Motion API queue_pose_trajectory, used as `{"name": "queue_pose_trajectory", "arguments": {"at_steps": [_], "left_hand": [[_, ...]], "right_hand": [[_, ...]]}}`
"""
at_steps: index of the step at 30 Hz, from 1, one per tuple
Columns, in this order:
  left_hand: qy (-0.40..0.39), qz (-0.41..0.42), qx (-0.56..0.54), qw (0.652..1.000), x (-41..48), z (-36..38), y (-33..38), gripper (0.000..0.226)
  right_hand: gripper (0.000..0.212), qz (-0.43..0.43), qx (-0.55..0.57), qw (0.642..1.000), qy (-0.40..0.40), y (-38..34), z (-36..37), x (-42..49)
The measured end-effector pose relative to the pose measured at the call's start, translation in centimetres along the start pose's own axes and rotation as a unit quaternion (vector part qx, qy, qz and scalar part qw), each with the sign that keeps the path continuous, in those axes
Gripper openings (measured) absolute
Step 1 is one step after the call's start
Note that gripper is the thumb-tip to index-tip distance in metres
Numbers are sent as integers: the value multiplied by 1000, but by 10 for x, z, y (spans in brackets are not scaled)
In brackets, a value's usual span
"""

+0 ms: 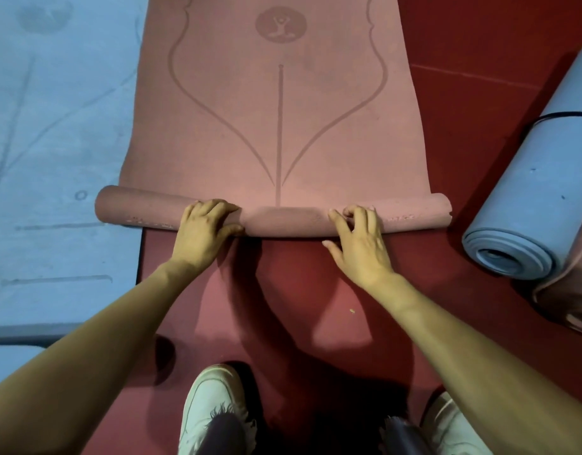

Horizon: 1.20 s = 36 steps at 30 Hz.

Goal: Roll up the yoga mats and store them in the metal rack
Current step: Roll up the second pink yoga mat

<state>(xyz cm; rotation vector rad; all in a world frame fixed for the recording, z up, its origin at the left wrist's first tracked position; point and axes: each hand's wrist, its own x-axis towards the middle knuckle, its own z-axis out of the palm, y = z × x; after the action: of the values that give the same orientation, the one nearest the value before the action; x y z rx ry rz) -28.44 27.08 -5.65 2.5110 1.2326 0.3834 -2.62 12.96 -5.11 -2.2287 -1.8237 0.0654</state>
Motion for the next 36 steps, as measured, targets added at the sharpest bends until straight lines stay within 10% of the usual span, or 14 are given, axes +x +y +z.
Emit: {"name": "queue_pose_trajectory", "arguments": {"at_steps": [14,22,36], "left_hand": [[103,-25,127,986,6,11,10,39],[28,69,102,992,9,1,-8,57],[-51,-8,-47,998,41,-15,-21,65]], "right_hand": [[20,5,81,996,-38,12,-9,38],[56,-40,43,993,-101,24,-10,43],[67,-55,82,985,-139,28,-10,63]]}}
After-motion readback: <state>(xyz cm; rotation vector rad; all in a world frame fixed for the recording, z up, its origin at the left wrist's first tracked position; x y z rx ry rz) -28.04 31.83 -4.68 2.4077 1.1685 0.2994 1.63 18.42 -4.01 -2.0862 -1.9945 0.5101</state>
